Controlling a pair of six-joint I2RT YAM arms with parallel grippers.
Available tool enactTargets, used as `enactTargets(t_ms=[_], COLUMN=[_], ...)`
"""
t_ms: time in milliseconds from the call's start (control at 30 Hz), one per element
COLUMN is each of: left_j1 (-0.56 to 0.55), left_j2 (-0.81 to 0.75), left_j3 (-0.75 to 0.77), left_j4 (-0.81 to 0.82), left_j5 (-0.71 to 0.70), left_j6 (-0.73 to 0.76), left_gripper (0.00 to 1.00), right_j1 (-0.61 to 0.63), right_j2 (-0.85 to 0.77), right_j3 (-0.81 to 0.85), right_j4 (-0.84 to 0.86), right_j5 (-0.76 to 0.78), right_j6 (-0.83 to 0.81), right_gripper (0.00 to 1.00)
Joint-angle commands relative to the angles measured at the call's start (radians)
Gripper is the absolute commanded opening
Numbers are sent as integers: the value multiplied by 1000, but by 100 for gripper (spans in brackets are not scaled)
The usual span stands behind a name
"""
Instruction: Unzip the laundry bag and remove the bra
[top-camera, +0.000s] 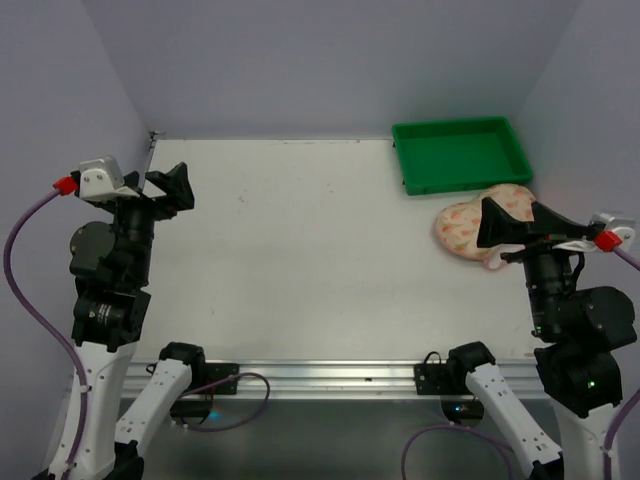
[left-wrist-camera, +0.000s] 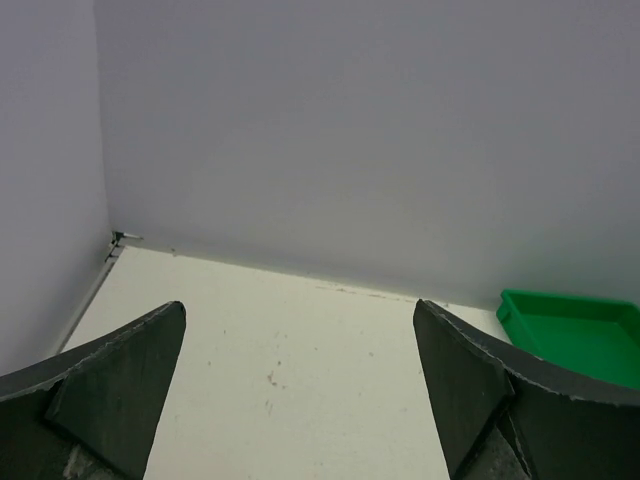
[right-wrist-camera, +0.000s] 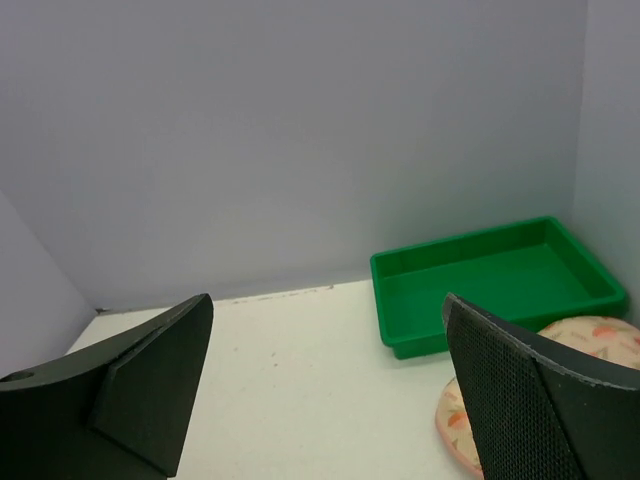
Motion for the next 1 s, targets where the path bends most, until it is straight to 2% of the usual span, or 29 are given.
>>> enactTargets(t_ms=[0,167,300,367,500,633,733,967], left_j1=[3,3,3,3,3,3,3,2], left_j2=[29,97,154,177,195,184,169,126], left_j3=[-43,-96,-132,-146,-185,-212,-235,-287], left_j4=[4,-8,-31,-47,-56,-58,-59,-51], left_j5=[28,104,155,180,204,250,258,286], left_j6=[-22,-58,-77,-83,-100,-114,-114,-132], left_gripper=[100,100,100,100,100,100,100,100], right_j1=[1,1,-2,-45,-227,-375,-509,-663], right_j2=[15,105,207,253,424,558,683,886], right_j3=[-28,-97,-155,-192,-236,-270,-284,-347], right_j4=[-28,-119,-197,-199,-199,-199,-197,-20], right_j5=[48,74,236,242,110,96,-41,-278], right_j6=[64,254,455,502,607,743,835,955], right_gripper=[99,99,99,99,99,99,99,99])
